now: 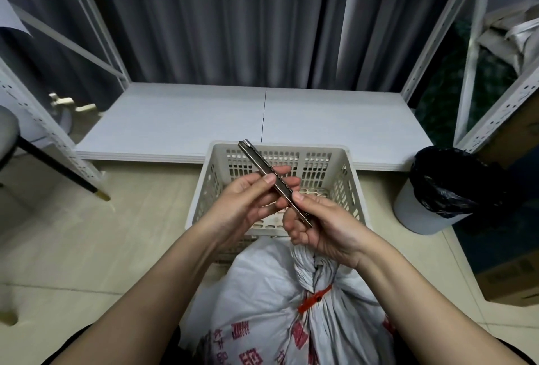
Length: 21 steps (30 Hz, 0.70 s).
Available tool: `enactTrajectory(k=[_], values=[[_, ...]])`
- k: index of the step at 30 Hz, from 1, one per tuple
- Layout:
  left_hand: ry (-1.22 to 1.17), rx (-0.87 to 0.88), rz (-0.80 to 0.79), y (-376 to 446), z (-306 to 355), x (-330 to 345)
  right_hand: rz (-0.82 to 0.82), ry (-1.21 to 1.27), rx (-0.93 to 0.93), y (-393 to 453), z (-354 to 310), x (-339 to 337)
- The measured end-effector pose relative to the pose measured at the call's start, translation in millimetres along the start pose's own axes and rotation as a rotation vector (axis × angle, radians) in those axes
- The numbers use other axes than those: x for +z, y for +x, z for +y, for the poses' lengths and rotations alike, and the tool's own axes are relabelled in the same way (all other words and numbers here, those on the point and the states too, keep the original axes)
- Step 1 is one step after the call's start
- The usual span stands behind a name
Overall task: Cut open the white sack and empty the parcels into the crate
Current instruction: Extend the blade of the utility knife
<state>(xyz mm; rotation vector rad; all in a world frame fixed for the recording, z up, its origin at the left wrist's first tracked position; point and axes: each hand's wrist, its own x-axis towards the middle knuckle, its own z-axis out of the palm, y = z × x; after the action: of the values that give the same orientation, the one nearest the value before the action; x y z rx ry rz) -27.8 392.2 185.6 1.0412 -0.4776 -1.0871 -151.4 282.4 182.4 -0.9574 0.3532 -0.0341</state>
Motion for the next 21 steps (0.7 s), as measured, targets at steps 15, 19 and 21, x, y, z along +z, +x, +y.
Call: enactTrajectory(k=[15,19,21], values=[[0.041,-0.003,0.021,-5,1,-1,-0.040,-0.065,0.064,-12,0,-4],[0.063,0.004,0.008,-7,1,-1,-0.005,-0.105,0.060,-13,0,-5],[0.096,-0.010,0.001,-9,1,-1,-0.032,-0.058,0.075,-14,1,-4]])
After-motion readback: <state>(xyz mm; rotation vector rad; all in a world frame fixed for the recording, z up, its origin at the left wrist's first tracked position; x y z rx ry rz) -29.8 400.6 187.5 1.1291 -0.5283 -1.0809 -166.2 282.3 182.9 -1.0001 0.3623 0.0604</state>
